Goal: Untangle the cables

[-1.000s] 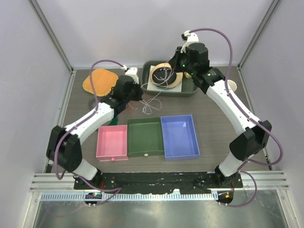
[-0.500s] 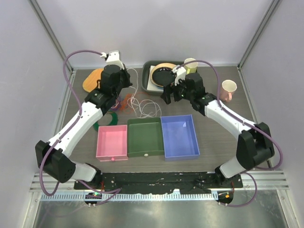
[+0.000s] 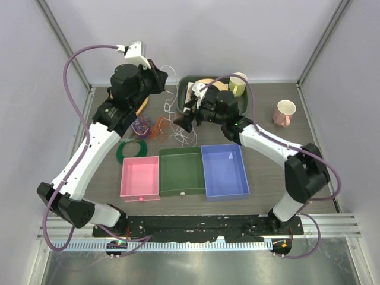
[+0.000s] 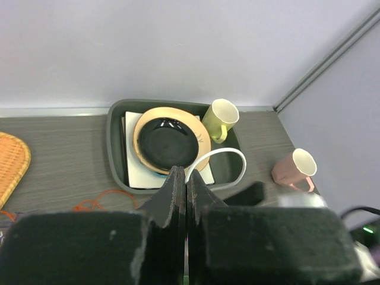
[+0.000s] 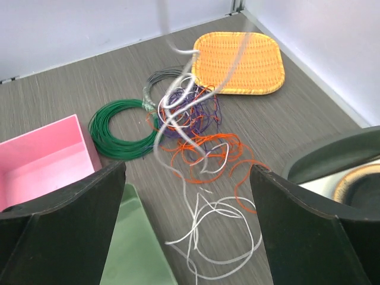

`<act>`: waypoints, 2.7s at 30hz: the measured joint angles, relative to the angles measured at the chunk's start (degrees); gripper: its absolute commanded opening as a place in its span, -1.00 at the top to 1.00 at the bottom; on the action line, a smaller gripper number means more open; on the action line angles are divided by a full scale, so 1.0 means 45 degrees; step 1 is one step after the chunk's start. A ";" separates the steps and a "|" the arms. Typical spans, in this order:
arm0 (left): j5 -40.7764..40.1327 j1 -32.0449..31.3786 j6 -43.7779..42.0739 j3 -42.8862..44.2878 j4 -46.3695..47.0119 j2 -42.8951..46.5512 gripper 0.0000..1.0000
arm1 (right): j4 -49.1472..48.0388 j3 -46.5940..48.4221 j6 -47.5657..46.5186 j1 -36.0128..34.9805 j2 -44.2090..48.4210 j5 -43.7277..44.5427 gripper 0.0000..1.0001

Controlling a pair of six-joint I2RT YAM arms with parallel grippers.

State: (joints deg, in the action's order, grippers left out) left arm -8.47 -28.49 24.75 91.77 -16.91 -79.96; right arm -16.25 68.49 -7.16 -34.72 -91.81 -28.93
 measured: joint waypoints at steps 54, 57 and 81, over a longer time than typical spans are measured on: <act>0.1860 0.2395 -0.0238 -0.5489 0.0670 -0.2025 -1.00 | 0.7635 0.4721 0.5270 0.0325 0.3264 0.8024 0.99; 0.1821 0.2395 0.0083 -0.5489 0.0631 -0.1977 -1.00 | 0.8325 0.2705 0.6135 0.0321 0.5149 0.8335 0.98; 0.1588 0.2395 0.0748 -0.6188 -0.0189 -0.1651 -0.99 | 1.1249 -0.4459 0.9180 -0.0102 0.6499 0.7834 -0.38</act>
State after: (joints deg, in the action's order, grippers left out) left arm -1.32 -17.72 28.12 63.92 -17.76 -87.39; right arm 34.37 48.42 34.15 -35.18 -62.57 6.33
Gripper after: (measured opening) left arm 0.996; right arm 0.639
